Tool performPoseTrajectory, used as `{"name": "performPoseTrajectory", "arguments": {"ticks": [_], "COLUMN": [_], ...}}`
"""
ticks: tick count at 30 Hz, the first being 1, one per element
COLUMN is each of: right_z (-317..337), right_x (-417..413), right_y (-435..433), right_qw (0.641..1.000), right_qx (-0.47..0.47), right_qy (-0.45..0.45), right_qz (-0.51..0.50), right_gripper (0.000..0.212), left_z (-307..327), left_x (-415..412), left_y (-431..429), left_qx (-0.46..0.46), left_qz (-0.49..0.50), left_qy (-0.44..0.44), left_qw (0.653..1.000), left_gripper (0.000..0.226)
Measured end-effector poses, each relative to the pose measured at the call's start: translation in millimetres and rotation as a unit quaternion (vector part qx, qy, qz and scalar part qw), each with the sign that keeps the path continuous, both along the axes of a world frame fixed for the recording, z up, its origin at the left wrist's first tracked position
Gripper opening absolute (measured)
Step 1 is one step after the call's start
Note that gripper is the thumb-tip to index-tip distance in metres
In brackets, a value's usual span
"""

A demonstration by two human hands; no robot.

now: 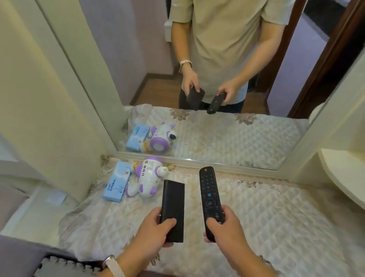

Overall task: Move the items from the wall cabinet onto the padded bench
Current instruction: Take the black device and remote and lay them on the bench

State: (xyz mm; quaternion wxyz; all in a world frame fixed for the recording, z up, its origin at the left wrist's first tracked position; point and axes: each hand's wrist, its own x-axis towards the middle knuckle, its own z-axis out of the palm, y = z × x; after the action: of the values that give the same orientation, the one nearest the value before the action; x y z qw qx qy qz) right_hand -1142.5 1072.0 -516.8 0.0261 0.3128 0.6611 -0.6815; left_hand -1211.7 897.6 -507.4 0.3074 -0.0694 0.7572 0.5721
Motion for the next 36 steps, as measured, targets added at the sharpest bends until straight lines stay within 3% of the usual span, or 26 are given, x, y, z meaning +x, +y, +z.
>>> {"name": "performPoseTrajectory", "arguments": {"ticks": [9, 20, 23, 28, 36], "right_z": [-57.4, -89.0, -92.2, -99.0, -114.0], "right_x": [-27.8, -72.0, -86.1, -104.9, -131.9], "right_y": [28.2, 34.0, 37.3, 37.9, 21.5], "right_qw": [0.994, 0.982, 0.978, 0.968, 0.962], "right_qx": [-0.049, -0.018, 0.006, 0.033, 0.139], "right_qy": [-0.097, -0.182, -0.199, -0.232, -0.226], "right_qz": [0.021, 0.04, 0.068, 0.084, 0.059], "right_gripper": [0.018, 0.023, 0.021, 0.023, 0.014], "left_z": [-58.8, -111.9, -120.7, -136.0, -140.7], "left_x": [-34.0, -83.5, -95.8, -112.6, -131.2], "left_y": [37.0, 44.6, 43.6, 41.1, 55.1], "left_qx": [-0.059, -0.063, -0.09, -0.141, -0.165], "left_qz": [0.064, 0.05, 0.02, -0.037, -0.054], "left_qy": [-0.104, -0.14, -0.116, 0.01, 0.081], "left_qw": [0.991, 0.987, 0.989, 0.989, 0.982], "left_gripper": [0.029, 0.03, 0.023, 0.026, 0.032]}}
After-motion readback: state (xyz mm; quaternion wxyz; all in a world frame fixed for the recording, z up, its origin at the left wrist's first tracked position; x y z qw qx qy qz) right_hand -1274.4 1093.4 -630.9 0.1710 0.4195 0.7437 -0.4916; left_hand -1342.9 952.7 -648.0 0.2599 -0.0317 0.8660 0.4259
